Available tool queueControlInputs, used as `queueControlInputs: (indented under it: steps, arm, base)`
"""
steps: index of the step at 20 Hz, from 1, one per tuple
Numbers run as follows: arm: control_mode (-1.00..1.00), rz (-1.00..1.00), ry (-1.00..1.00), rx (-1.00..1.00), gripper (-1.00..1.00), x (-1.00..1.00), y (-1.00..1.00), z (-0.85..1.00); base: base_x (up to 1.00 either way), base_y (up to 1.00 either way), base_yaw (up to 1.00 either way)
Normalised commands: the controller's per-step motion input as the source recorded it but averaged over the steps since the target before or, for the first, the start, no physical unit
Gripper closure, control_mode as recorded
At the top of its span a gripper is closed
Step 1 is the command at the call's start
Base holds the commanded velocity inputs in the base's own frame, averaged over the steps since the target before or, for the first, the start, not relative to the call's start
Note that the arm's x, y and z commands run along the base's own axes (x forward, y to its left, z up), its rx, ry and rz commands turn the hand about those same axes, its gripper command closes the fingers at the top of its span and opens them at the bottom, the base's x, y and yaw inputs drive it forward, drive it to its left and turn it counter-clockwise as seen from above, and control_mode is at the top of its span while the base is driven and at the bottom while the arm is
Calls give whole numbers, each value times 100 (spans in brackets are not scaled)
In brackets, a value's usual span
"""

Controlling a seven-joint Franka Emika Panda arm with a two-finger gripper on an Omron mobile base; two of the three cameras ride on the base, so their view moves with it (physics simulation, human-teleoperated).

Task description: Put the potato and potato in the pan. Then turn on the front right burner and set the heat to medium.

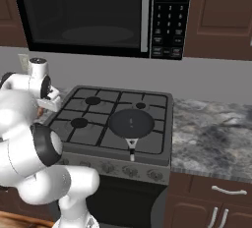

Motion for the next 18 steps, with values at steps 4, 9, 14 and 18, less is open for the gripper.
queueControlInputs:
  steps: [4,9,14,18]
  arm:
    - [-100,3,3,0,100,0,-82,0]
    - [-100,3,2,0,100,0,-100,6]
    - [-100,4,4,0,100,8,-100,4]
    - [-100,2,8,0,100,33,-100,0]
  base:
    - [0,0,0]
    - [0,0,0]
    - [0,0,0]
    - [0,0,0]
